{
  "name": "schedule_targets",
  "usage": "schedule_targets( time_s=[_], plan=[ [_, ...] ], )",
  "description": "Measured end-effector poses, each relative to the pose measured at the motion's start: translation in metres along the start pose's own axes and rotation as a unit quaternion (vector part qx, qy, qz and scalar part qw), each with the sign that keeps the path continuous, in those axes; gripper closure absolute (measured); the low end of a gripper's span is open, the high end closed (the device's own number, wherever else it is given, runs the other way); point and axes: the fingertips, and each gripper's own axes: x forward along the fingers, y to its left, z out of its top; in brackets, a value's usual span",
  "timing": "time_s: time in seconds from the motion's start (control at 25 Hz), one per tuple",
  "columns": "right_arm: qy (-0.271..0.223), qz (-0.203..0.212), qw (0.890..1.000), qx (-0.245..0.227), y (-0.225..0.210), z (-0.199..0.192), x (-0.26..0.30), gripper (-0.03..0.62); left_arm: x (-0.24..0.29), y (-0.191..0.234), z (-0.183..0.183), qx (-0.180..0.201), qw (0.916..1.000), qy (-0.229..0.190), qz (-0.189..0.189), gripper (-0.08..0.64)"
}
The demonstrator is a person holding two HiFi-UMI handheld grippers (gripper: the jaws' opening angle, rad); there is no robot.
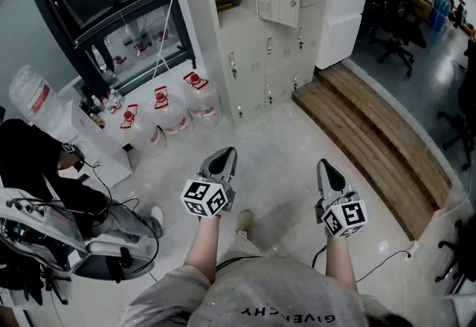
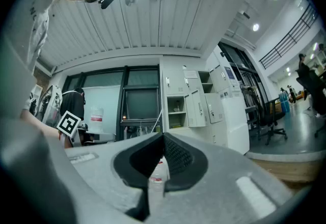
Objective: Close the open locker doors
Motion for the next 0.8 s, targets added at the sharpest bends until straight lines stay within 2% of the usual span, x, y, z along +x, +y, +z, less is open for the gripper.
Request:
schedule_targets(
  time_s=[0.28, 0.6, 0.8],
  plan=[
    [-0.010, -0.001, 1.000, -0.007, -0.010, 0.002, 0.118, 0.595, 0.072, 0.074, 0.025, 0.029, 0.9989, 0.012, -0.035, 0.563],
    [0.009, -0.002, 1.000, -0.005, -0.011, -0.023, 0.224, 0.596, 0.131, 0.162, 0.038, 0.025, 0.9986, 0.019, -0.043, 0.563],
    [0.009, -0.026, 1.000, -0.012, -0.020, -0.032, 0.277, 0.595, 0.166, 0.212, 0.049, 0.026, 0.9981, 0.018, -0.053, 0.563]
  ],
)
